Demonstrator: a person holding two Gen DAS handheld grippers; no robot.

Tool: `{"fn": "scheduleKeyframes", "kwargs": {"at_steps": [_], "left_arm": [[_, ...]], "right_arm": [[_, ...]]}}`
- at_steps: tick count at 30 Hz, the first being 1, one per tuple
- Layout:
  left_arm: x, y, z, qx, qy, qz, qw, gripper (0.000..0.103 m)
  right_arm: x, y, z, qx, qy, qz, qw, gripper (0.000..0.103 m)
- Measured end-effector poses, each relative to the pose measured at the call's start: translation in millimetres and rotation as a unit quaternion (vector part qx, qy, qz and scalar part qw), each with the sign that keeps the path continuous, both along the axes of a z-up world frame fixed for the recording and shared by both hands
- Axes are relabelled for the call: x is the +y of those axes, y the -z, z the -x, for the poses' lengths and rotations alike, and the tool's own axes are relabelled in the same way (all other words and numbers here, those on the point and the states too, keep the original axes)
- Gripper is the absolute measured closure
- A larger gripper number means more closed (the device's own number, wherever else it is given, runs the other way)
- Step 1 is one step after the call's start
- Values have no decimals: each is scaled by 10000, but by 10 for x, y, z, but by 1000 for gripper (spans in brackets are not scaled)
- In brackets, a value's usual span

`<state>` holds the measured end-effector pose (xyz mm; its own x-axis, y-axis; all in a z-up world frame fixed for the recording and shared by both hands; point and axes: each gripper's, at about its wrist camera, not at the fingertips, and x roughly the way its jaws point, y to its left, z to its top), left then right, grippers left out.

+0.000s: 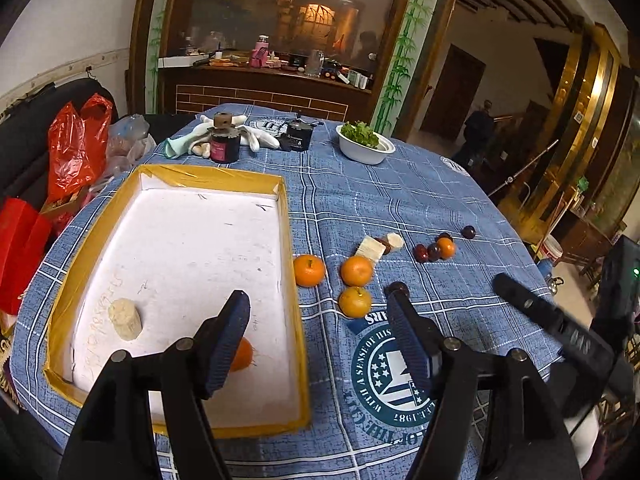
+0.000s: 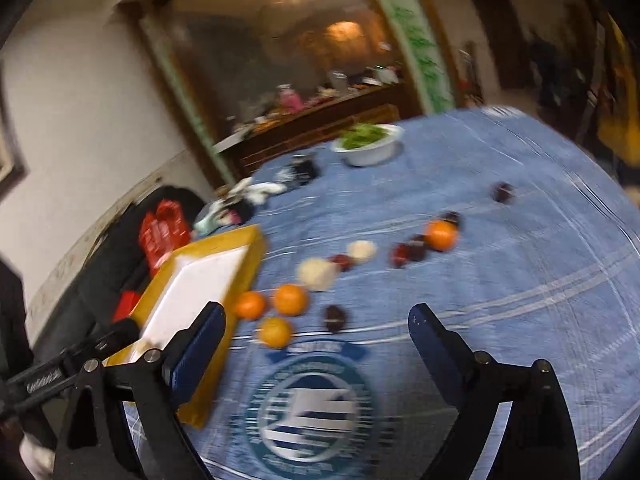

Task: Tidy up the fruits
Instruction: 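Move both tools back to the fruits on the tablecloth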

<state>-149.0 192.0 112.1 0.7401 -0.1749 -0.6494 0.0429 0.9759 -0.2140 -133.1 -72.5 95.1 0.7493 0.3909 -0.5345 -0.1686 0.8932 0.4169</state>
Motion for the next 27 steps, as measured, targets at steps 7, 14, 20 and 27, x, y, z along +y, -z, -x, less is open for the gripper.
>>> {"fn": "scheduleKeyframes", "kwargs": {"at_steps": [7,14,20,27], "left_arm": [[-161,86,-96,165,10,-194,9997,30],[-421,183,-326,307,380,-325,9983,30],[-651,190,-912,495,809,-611,9936,30],[-1004,562,-1631,1169,1374,-814,9802,30]], "right_arm": [[-732,256,-161,615,409,-105,9972,26],[-828,439,-491,1063,175,-114,9941,28],[-821,494,-1031,1123,273,-50,9933,30],[-906,611,-1573,1503,405,-551,9863,36]]}}
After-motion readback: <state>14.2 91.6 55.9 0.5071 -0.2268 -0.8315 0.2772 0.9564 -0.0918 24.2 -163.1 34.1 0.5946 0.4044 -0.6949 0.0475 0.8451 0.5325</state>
